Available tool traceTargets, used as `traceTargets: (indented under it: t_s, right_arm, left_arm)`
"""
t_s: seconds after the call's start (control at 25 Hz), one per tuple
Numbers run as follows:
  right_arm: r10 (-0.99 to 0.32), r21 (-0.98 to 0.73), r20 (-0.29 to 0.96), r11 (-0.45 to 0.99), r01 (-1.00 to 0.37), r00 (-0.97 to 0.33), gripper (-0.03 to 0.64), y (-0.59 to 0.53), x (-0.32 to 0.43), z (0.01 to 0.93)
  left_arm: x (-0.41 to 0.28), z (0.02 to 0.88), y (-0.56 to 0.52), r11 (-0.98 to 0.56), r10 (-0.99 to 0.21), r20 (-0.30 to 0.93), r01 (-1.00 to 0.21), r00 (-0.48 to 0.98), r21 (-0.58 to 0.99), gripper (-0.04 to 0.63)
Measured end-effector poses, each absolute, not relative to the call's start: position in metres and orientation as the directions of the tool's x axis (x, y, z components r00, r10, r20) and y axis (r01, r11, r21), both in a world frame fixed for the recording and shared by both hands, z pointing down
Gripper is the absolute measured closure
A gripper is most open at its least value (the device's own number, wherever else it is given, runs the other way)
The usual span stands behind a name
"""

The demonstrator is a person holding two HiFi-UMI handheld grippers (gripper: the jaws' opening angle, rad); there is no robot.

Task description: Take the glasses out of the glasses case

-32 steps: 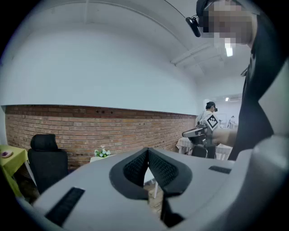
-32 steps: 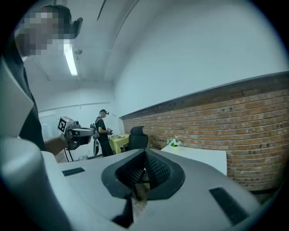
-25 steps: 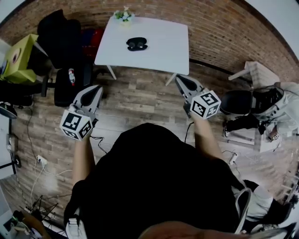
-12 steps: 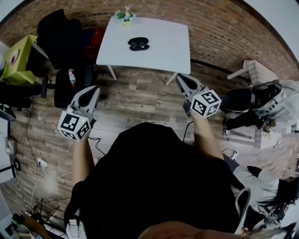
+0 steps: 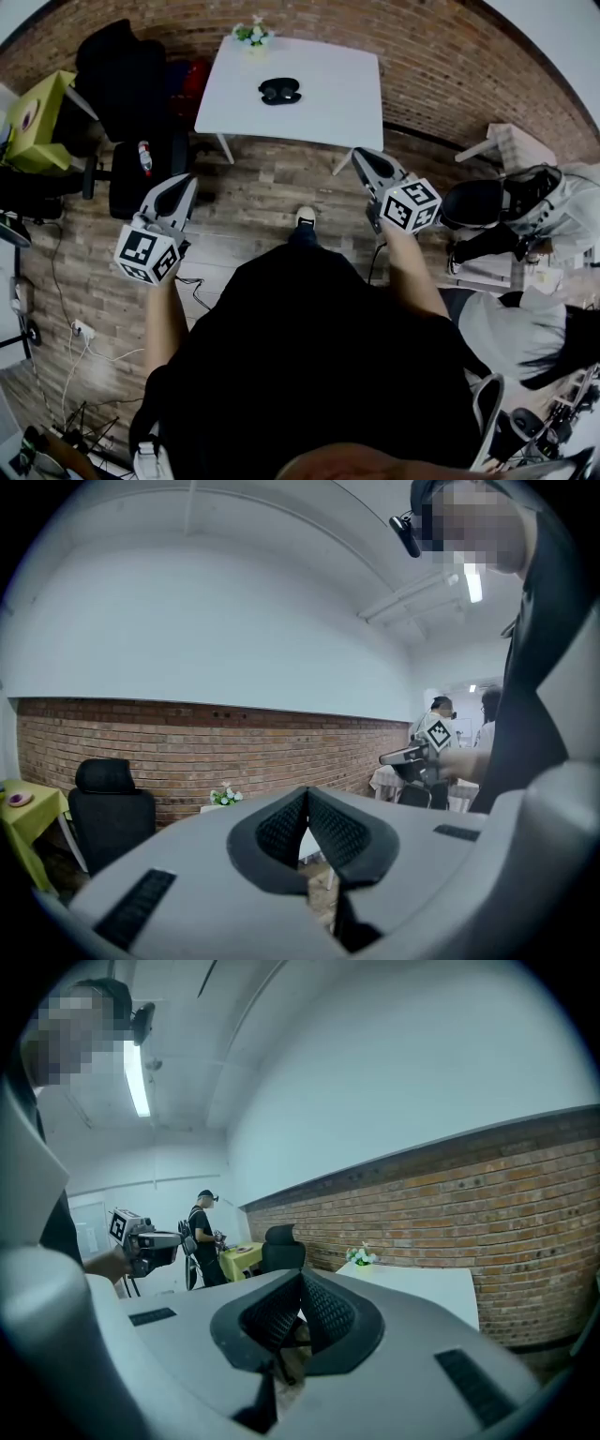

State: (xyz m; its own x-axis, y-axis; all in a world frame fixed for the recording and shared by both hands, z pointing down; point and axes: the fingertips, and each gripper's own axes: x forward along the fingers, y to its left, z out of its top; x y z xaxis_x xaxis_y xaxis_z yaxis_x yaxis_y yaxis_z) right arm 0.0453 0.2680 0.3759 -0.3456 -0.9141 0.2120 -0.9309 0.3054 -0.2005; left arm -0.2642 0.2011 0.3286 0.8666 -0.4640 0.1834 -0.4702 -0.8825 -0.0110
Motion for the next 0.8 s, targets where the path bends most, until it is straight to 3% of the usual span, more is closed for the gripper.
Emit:
traceTargets:
  t_s: [0.8]
  right_arm:
    - [-0.914,-0.242,0.213,0.293,-0.925,-0.346,0.6,0.202,0.088,0.393]
  left_arm:
    - [-0.224,0.337,0.143,-0.874,-0.472,0.232,-0.486,0.85,0.002,0.586]
